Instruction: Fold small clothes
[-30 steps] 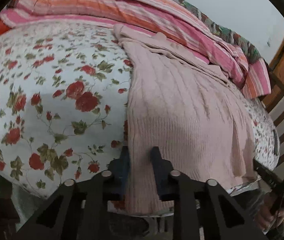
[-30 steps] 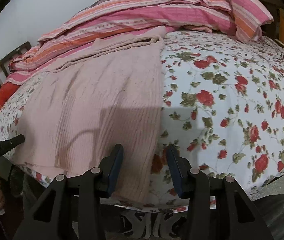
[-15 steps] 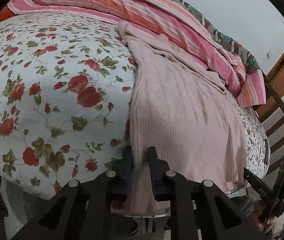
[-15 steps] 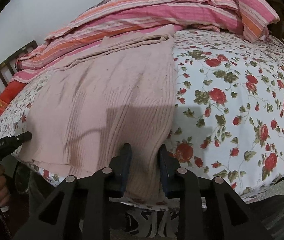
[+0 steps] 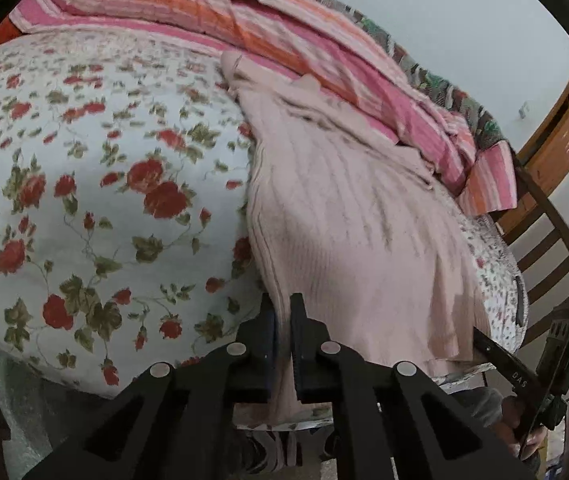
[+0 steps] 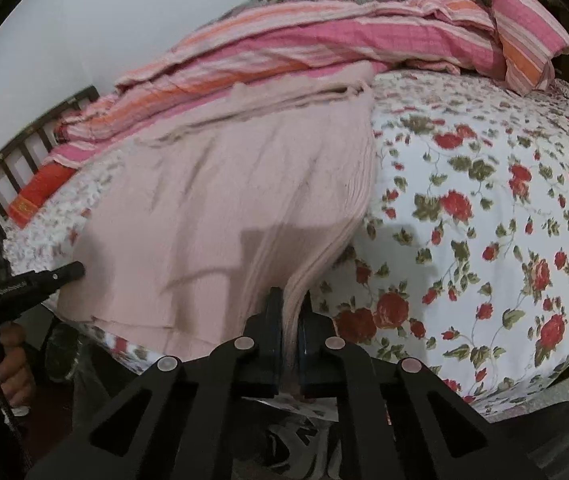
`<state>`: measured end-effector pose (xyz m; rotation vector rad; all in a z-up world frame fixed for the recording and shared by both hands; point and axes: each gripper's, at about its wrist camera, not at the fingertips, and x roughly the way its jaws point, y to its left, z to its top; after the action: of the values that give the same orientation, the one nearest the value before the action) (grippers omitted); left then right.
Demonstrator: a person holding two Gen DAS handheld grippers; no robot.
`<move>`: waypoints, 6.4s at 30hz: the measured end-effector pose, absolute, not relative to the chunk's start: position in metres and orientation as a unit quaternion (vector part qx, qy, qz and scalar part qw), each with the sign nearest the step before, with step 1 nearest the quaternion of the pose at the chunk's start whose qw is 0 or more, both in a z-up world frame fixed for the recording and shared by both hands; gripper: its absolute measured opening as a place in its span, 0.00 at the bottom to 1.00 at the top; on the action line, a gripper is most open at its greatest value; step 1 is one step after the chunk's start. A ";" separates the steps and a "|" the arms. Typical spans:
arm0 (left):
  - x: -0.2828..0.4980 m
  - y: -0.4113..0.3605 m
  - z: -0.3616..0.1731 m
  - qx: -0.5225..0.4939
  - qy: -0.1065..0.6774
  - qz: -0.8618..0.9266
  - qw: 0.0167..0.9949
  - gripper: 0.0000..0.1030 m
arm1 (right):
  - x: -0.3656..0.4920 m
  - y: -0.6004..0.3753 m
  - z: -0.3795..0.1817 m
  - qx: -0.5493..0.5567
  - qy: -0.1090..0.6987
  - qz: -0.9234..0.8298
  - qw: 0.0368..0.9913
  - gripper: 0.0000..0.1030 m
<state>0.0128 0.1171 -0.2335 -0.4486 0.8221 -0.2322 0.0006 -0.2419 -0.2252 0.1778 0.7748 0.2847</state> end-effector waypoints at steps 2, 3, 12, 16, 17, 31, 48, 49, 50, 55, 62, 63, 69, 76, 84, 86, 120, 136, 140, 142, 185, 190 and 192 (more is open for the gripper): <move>0.011 0.120 -0.224 -0.226 0.379 -0.121 0.889 0.07 | -0.003 -0.244 -0.217 0.088 0.362 0.142 0.917 0.05; 0.010 0.122 -0.219 -0.232 0.370 -0.126 0.891 0.07 | -0.004 -0.246 -0.214 0.090 0.355 0.144 0.919 0.05; 0.021 0.123 -0.164 -0.230 0.321 -0.139 0.908 0.07 | -0.002 -0.279 -0.171 0.192 0.299 0.168 0.919 0.05; 0.033 0.127 -0.143 -0.229 0.303 -0.141 0.914 0.07 | 0.011 -0.286 -0.148 0.212 0.283 0.166 0.920 0.05; 0.038 0.129 -0.137 -0.227 0.296 -0.138 0.918 0.07 | 0.015 -0.286 -0.143 0.214 0.279 0.166 0.921 0.05; 0.142 0.141 -0.107 -0.219 0.283 -0.089 0.930 0.07 | 0.131 -0.281 -0.082 0.264 0.230 0.162 0.923 0.05; 0.285 0.128 -0.134 -0.215 0.321 -0.043 0.921 0.07 | 0.298 -0.285 -0.141 0.298 0.330 0.128 0.886 0.05; 0.292 0.127 -0.137 -0.217 0.324 -0.040 0.920 0.07 | 0.303 -0.284 -0.143 0.297 0.333 0.126 0.886 0.05; 0.297 0.126 -0.139 -0.217 0.327 -0.037 0.919 0.07 | 0.308 -0.283 -0.145 0.298 0.335 0.127 0.885 0.05; 0.324 0.117 -0.149 -0.203 0.343 -0.014 0.917 0.10 | 0.336 -0.281 -0.160 0.305 0.353 0.121 0.876 0.07; 0.329 0.122 -0.146 -0.189 0.341 0.001 0.921 0.26 | 0.336 -0.273 -0.161 0.224 0.369 0.110 0.895 0.31; 0.328 0.123 -0.145 -0.186 0.342 0.001 0.921 0.26 | 0.328 -0.270 -0.158 0.197 0.365 0.102 0.904 0.31; 0.304 0.124 -0.154 -0.169 0.355 -0.013 0.919 0.26 | 0.287 -0.272 -0.161 0.119 0.375 0.091 0.915 0.33; 0.261 0.125 -0.178 -0.174 0.385 -0.052 0.905 0.26 | 0.228 -0.284 -0.170 0.151 0.395 0.109 0.900 0.33; 0.204 0.129 -0.197 -0.204 0.382 -0.085 0.897 0.59 | 0.188 -0.268 -0.188 0.140 0.417 0.138 0.887 0.42; 0.194 0.131 -0.200 -0.208 0.385 -0.085 0.895 0.59 | 0.187 -0.264 -0.193 0.145 0.425 0.137 0.883 0.42; 0.151 0.126 -0.205 -0.282 0.371 -0.072 0.882 0.10 | 0.178 -0.281 -0.190 0.273 0.375 0.104 0.880 0.08; 0.092 0.087 -0.198 -0.194 0.392 0.031 0.899 0.22 | 0.135 -0.283 -0.195 0.192 0.373 0.121 0.900 0.10; 0.081 0.091 -0.189 -0.190 0.377 0.045 0.905 0.27 | 0.129 -0.282 -0.190 0.153 0.357 0.103 0.916 0.19; 0.076 0.095 -0.181 -0.190 0.361 0.049 0.912 0.34 | 0.126 -0.280 -0.184 0.140 0.345 0.098 0.923 0.21; 0.237 0.094 -0.194 -0.145 0.335 -0.030 0.930 0.06 | 0.250 -0.270 -0.196 0.078 0.344 0.072 0.933 0.39; 0.240 0.088 -0.199 -0.126 0.352 -0.022 0.927 0.06 | 0.248 -0.269 -0.196 0.072 0.339 0.066 0.936 0.39; 0.243 0.083 -0.199 -0.114 0.359 -0.016 0.926 0.08 | 0.247 -0.268 -0.196 0.067 0.340 0.061 0.936 0.39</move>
<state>0.2426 0.0834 -0.1994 -0.2328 0.7355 -0.0333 0.2473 -0.2675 -0.1957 0.1363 0.6939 0.1251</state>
